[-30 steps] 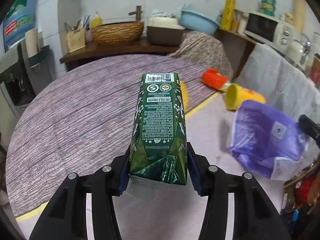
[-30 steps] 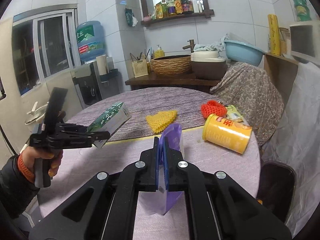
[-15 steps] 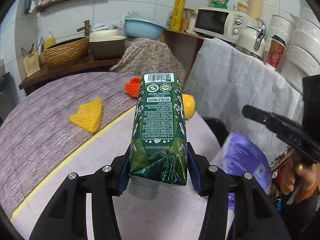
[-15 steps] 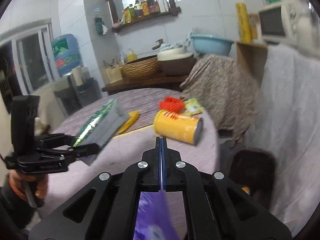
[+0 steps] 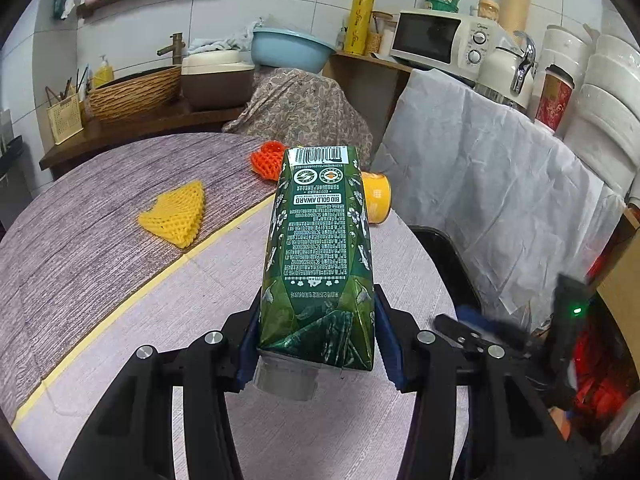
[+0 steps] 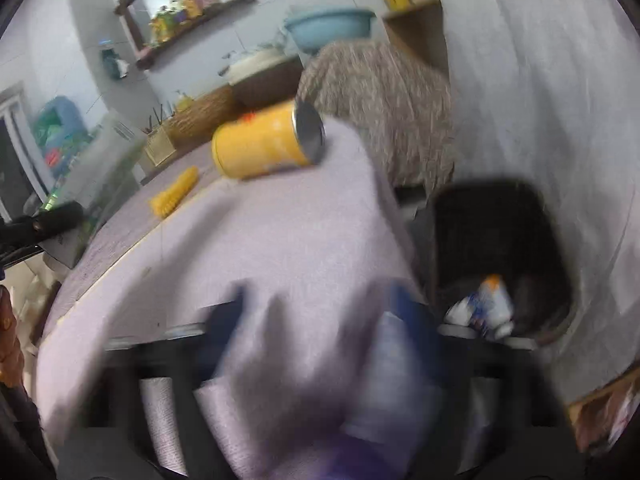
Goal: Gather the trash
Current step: 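Lower the purple bag into the black bin with the right tool while the left tool holds the carton, then open the right tool to drop the bag while the left tool drops the carton into the bin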
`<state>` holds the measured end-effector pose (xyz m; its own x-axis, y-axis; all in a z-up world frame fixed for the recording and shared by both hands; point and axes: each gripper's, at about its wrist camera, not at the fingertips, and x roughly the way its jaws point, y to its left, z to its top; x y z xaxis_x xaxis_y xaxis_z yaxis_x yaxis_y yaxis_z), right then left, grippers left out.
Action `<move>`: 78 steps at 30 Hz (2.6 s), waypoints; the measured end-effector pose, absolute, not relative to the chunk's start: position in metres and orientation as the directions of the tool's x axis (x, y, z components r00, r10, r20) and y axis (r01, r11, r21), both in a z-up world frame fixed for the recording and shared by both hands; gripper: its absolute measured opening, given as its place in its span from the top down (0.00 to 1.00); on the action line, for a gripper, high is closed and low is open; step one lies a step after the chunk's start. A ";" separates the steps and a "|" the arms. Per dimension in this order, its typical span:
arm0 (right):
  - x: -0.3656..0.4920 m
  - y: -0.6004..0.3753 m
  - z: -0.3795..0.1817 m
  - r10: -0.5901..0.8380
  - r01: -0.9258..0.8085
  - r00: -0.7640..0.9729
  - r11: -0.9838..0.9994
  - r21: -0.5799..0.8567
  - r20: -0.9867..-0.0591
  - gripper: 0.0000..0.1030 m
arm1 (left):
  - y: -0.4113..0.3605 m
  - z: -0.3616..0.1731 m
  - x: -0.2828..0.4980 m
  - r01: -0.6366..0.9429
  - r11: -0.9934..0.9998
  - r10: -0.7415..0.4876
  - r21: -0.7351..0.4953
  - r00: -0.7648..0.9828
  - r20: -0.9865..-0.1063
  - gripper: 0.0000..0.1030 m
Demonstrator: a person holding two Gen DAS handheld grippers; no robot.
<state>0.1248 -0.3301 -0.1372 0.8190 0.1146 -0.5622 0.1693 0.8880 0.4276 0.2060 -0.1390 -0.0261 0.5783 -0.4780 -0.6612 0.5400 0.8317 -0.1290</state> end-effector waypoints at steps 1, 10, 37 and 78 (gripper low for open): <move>0.120 -0.334 -0.144 0.134 0.174 0.836 0.854 0.490 -0.532 0.58 | -0.139 -0.026 0.205 0.540 0.833 -0.474 -0.122 0.582 -0.661 0.52; 0.092 -0.379 -0.162 -0.049 0.317 0.878 0.804 0.502 -0.477 0.07 | -0.136 -0.029 0.200 0.537 0.836 -0.468 -0.113 0.590 -0.658 0.52; -0.031 -0.489 -0.734 0.034 0.759 -0.160 0.643 -0.101 -0.987 0.06 | -0.171 -0.041 0.217 0.525 0.847 -0.443 -0.081 0.613 -0.654 0.52; 0.065 -0.488 -0.193 -0.322 0.497 0.849 0.755 0.427 -0.418 0.89 | -0.218 -0.048 0.184 0.711 0.674 -0.639 -0.201 0.424 -0.642 0.52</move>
<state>0.0654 -0.4878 -0.1932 0.8493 -0.3223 -0.4180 0.4969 0.7553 0.4273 0.1844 -0.2180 -0.0479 0.4240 -0.6386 -0.6422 0.7108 0.6741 -0.2010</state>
